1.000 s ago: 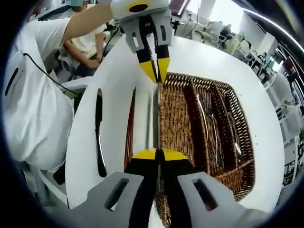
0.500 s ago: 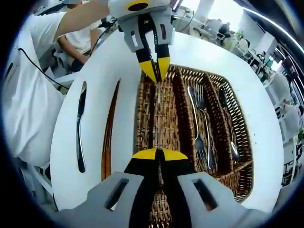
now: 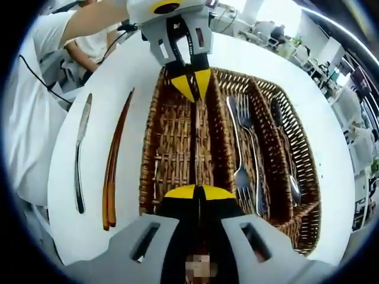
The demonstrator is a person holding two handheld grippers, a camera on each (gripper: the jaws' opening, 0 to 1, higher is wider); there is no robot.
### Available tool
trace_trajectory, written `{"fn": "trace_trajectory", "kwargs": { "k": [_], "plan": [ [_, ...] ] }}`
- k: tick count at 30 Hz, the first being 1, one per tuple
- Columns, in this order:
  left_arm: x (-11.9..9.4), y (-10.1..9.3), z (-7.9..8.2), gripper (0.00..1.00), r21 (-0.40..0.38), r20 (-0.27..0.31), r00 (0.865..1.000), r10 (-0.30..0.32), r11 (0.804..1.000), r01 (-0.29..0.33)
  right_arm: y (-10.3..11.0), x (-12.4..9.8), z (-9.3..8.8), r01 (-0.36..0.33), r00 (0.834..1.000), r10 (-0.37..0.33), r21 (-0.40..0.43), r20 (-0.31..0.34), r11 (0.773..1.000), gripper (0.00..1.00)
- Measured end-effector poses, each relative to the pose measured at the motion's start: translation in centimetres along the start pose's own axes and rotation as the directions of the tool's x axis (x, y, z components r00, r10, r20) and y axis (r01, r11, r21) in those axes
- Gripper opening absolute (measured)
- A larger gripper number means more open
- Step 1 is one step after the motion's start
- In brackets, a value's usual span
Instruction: Arrange the knives, forks, and spoons in their matching storage slots by inserting each utensil handle-first until every utensil is classified and aligned in the correct compartment
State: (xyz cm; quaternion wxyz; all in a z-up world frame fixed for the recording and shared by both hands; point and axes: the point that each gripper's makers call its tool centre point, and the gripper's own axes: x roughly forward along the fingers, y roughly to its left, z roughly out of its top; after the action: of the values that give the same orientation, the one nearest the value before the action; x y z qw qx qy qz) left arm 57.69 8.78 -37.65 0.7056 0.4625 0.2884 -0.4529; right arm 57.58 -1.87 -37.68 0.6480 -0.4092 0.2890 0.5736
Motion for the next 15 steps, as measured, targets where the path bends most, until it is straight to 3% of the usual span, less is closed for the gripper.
{"fn": "trace_trajectory", "kwargs": {
  "k": [15],
  "plan": [
    [0.87, 0.55, -0.19, 0.03, -0.001, 0.008, 0.999, 0.032, 0.999, -0.032, 0.18, 0.87, -0.71, 0.031, 0.999, -0.032, -0.031, -0.031, 0.999, 0.02]
  ]
}}
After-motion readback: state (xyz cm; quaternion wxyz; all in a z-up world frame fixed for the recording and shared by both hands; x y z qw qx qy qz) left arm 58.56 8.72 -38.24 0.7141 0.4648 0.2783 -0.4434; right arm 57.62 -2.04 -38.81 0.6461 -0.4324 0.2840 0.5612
